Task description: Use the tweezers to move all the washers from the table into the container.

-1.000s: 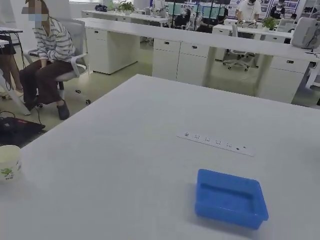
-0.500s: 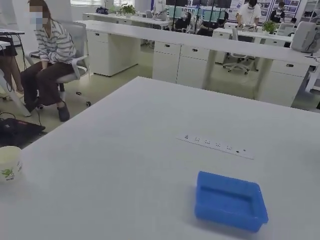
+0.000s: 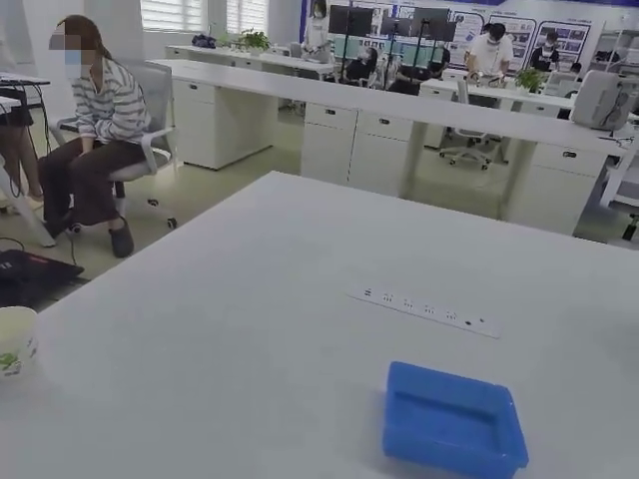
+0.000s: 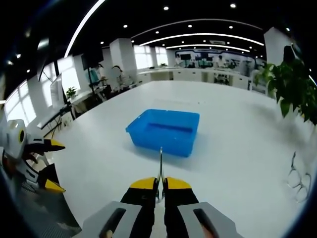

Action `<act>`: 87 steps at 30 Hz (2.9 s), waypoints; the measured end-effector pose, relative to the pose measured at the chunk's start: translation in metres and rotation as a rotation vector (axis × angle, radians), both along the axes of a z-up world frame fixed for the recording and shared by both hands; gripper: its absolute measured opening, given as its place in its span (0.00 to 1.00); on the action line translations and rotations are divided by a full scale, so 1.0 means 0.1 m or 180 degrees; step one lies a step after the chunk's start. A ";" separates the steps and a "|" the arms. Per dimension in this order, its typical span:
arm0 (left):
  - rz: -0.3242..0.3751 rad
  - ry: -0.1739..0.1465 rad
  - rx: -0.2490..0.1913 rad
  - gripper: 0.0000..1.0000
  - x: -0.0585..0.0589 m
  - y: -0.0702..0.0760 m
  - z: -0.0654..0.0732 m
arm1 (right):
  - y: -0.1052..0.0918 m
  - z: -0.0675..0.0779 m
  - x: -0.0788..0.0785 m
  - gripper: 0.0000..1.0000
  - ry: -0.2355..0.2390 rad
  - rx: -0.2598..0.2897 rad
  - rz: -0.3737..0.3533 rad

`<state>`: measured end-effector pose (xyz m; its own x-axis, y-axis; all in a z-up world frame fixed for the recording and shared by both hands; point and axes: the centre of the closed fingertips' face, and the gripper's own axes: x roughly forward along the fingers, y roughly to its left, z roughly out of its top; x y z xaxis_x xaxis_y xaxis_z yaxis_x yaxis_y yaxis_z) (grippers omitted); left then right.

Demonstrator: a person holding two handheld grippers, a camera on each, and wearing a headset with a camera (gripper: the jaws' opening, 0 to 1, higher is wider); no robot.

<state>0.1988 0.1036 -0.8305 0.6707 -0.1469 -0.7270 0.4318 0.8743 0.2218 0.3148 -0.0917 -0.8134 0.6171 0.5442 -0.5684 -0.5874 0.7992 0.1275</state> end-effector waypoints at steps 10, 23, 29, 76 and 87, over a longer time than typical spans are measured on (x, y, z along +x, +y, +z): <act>0.0000 -0.0009 0.0006 0.77 0.00 0.00 0.00 | 0.00 0.16 0.05 0.01 0.0091 0.0040 -0.0036; 0.0005 -0.0016 0.0003 0.77 0.00 0.00 0.00 | 0.06 0.40 0.10 0.01 0.0034 0.0021 0.0098; 0.0002 -0.0012 0.0007 0.77 0.00 0.00 0.00 | 0.08 0.44 0.12 0.01 0.0035 -0.0003 0.0143; 0.0031 0.0041 0.0053 0.76 -0.01 0.03 -0.03 | 0.28 0.71 0.51 0.02 -0.0065 -0.0103 0.0387; 0.0050 0.0119 0.0086 0.77 -0.03 0.04 -0.07 | 0.39 0.71 0.76 0.02 -0.0070 -0.0116 0.0425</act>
<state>0.1963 0.1078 -0.8376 0.6452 -0.1165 -0.7551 0.4266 0.8748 0.2295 0.3907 -0.0530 -0.7427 0.5531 0.6016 -0.5762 -0.6912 0.7176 0.0857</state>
